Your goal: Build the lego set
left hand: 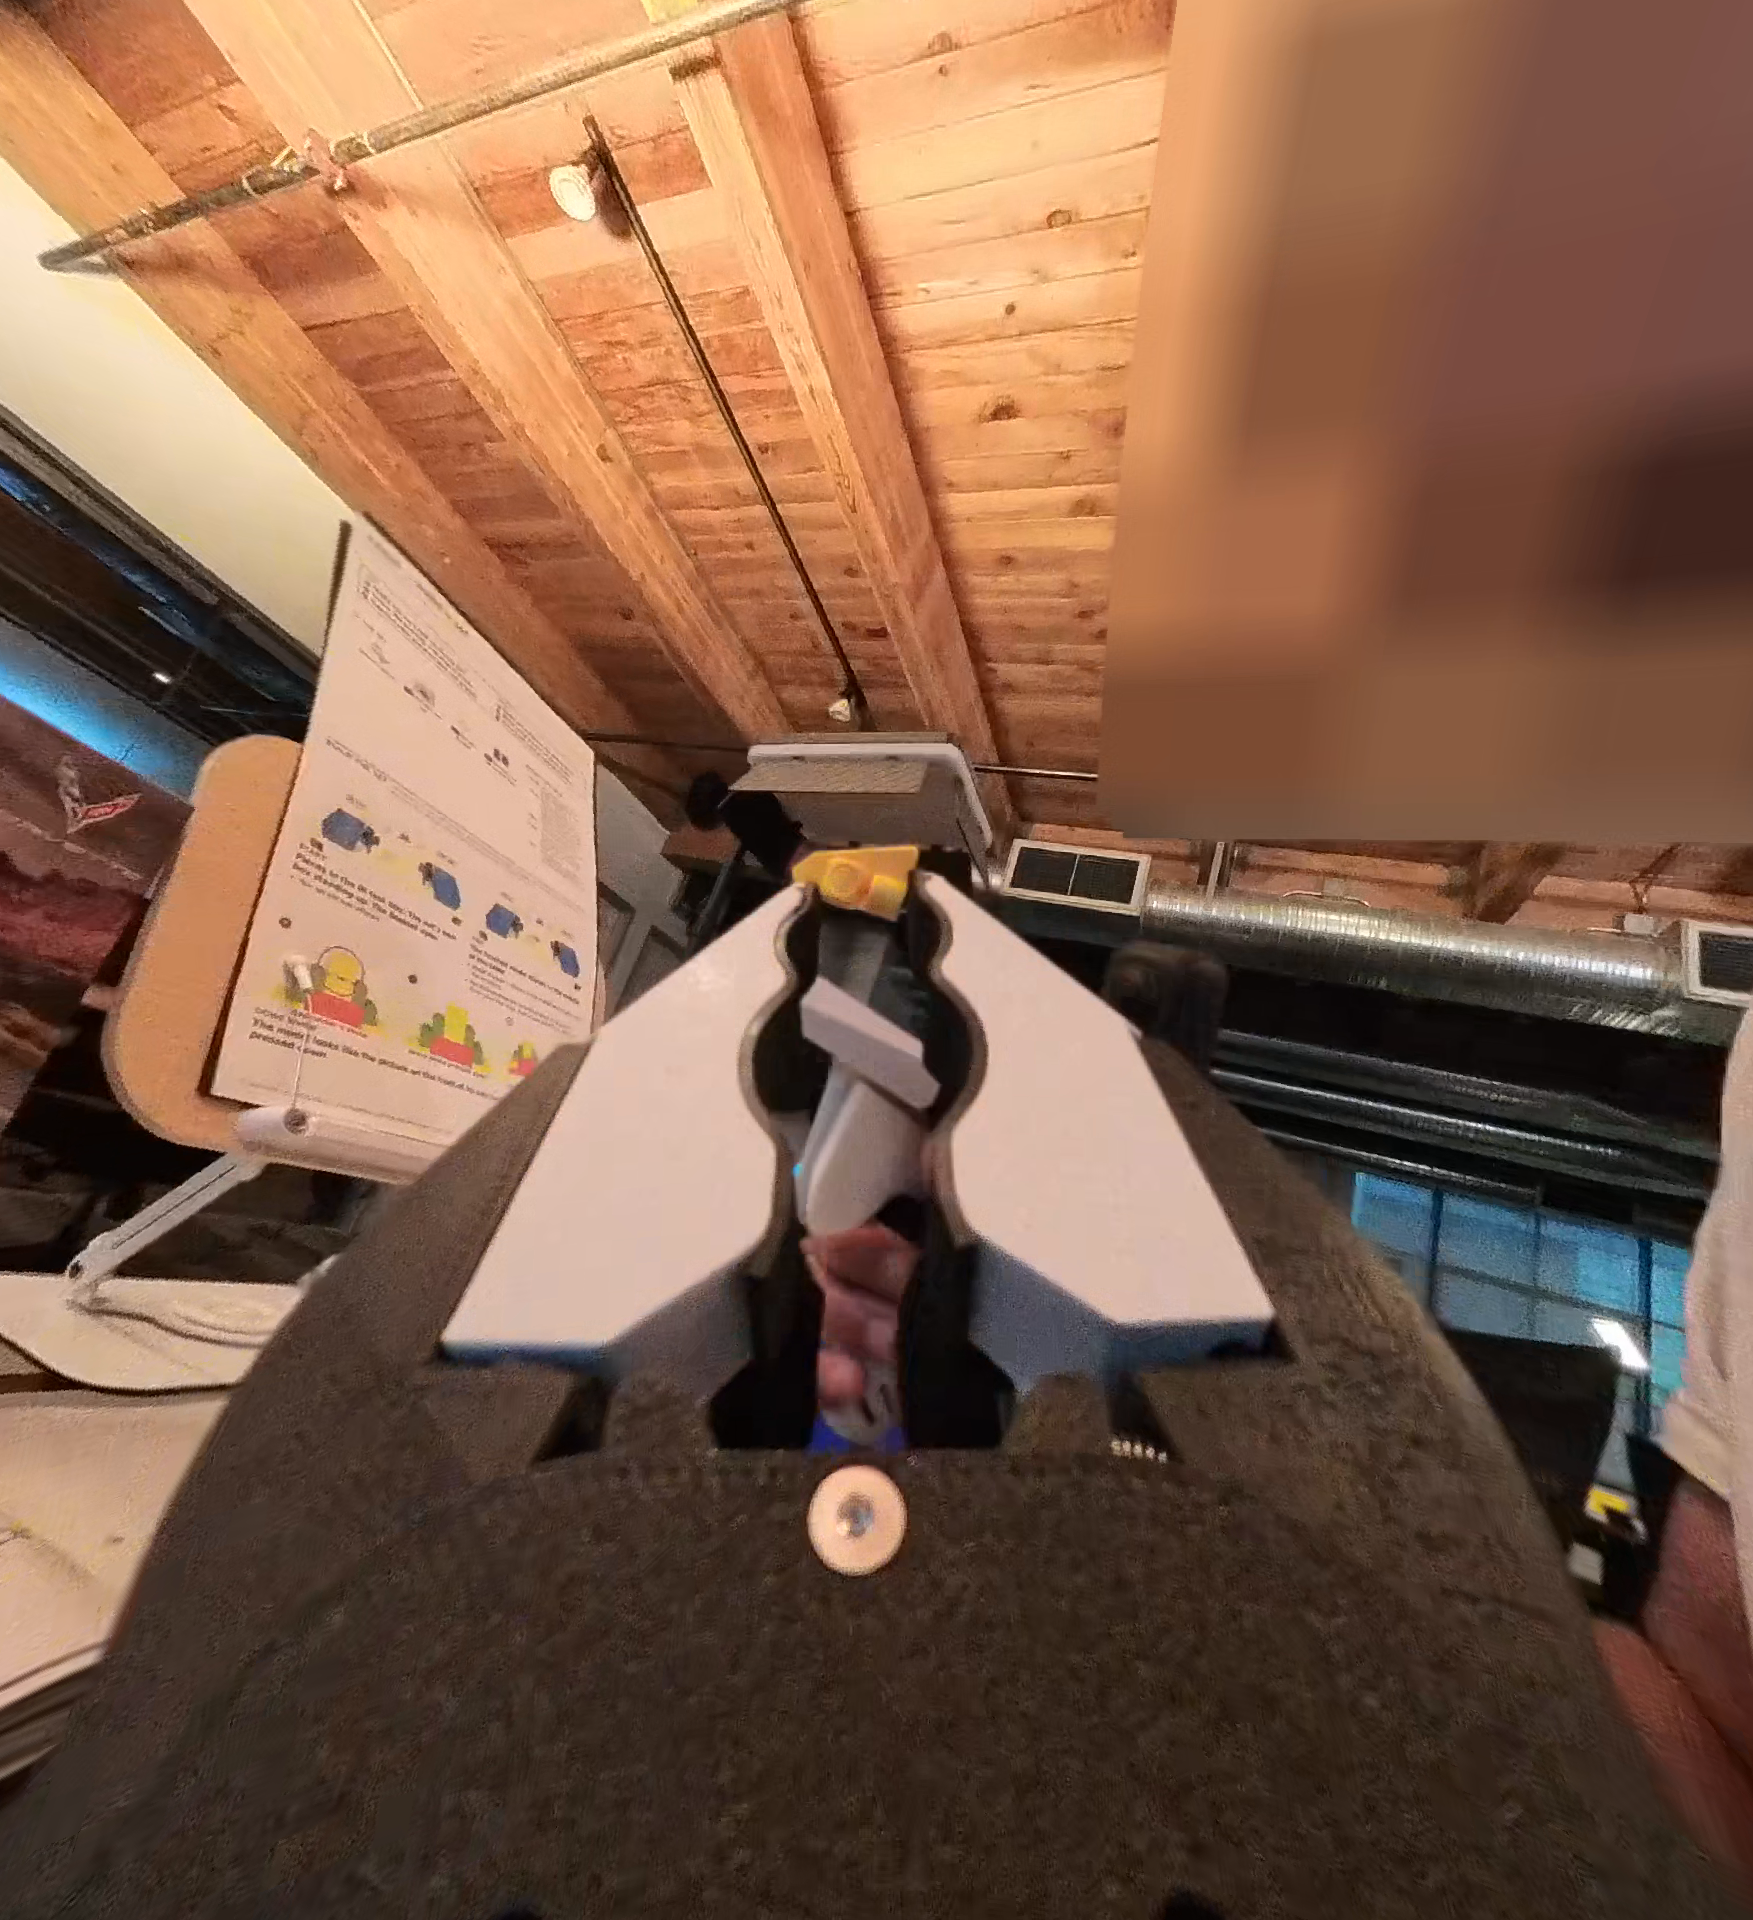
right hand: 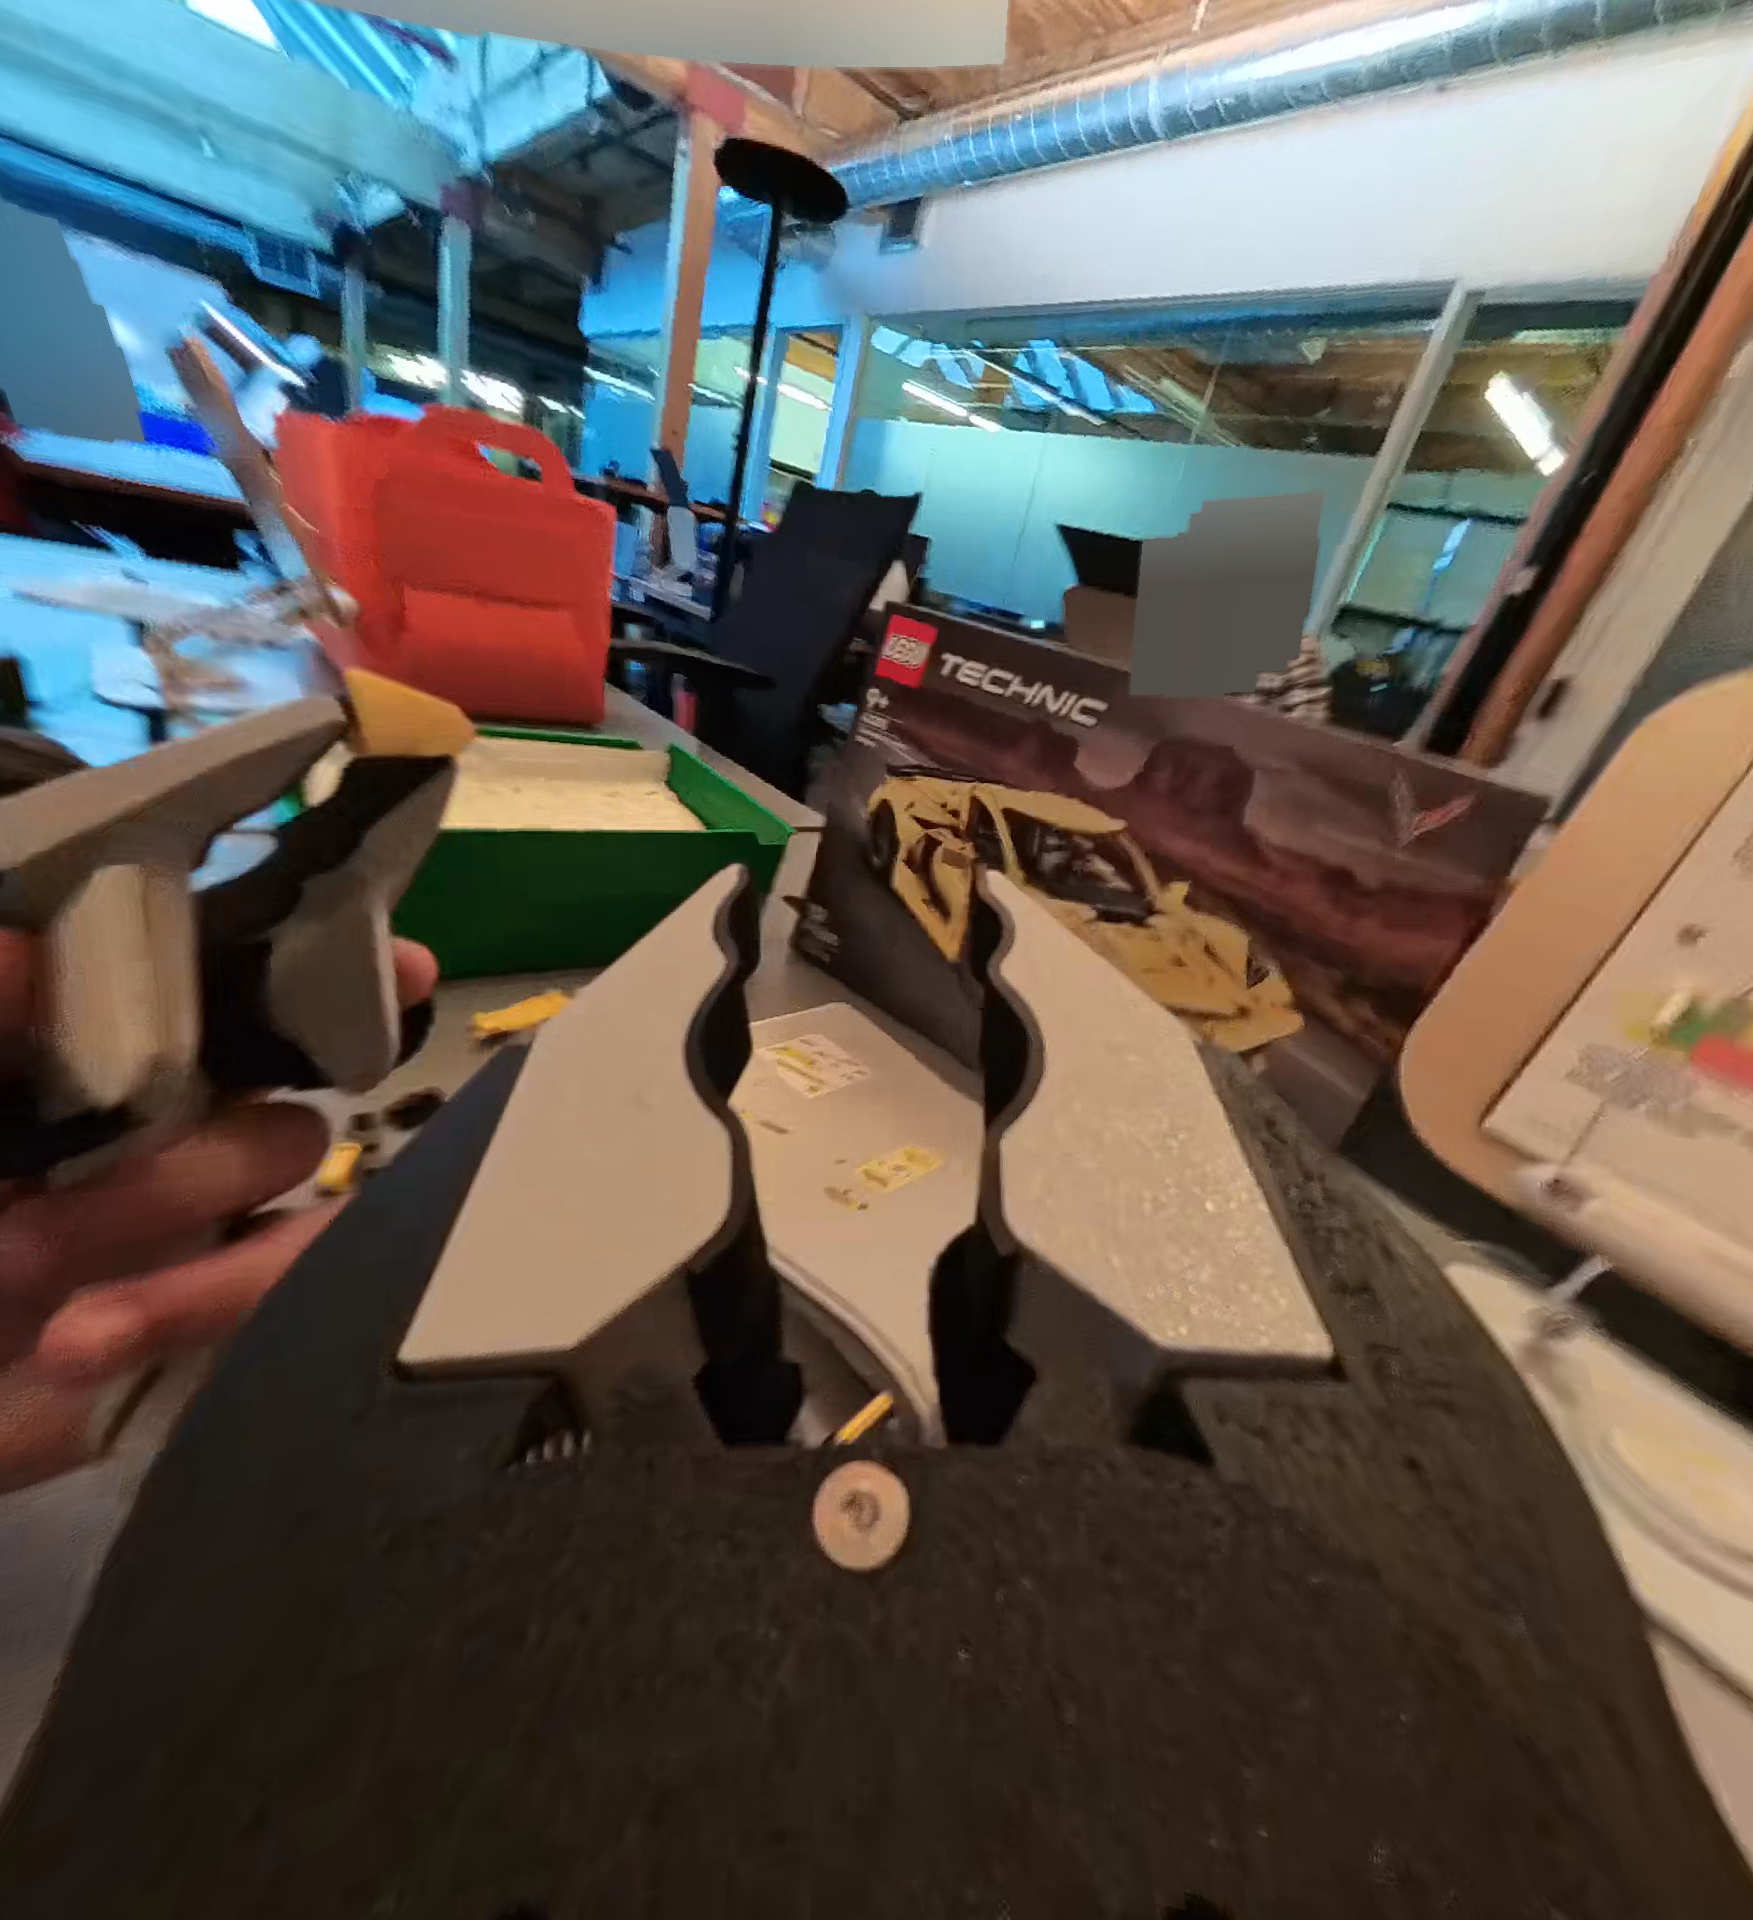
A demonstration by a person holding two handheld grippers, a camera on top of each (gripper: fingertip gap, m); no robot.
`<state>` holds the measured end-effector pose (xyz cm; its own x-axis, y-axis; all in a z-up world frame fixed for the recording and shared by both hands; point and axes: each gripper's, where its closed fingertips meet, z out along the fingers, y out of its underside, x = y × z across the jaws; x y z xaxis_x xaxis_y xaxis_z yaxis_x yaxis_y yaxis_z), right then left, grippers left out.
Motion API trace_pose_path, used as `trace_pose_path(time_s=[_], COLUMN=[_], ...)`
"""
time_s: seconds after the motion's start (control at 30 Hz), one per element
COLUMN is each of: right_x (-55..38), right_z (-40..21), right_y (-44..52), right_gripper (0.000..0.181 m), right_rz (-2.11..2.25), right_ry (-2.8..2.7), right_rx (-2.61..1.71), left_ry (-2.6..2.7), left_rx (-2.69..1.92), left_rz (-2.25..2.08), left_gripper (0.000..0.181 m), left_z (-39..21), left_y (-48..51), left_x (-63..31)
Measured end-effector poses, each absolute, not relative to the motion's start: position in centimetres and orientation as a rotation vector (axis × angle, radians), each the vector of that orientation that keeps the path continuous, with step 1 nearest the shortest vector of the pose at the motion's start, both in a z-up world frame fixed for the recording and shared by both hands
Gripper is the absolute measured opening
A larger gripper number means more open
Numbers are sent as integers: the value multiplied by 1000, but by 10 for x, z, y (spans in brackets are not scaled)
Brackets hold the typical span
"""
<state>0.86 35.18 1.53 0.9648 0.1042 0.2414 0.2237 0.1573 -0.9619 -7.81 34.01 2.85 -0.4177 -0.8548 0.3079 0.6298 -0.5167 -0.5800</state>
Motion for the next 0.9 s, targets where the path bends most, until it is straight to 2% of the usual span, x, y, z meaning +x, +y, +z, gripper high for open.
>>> trace_pose_path(time_s=[0.37, 0.9], right_x=[-35, -39], right_z=[42, 43], right_y=[338, 328], right_gripper=[42, 40], right_rz=[-536, -189], right_ry=[-431, -244], right_rx=[-1253, -1200], left_ry=[472, 508], left_rx=[-682, -686], left_rz=[-2125, -2120], left_gripper=[16, 16], left_z=[26, 21], left_y=[343, 342], left_x=[-79, -73])
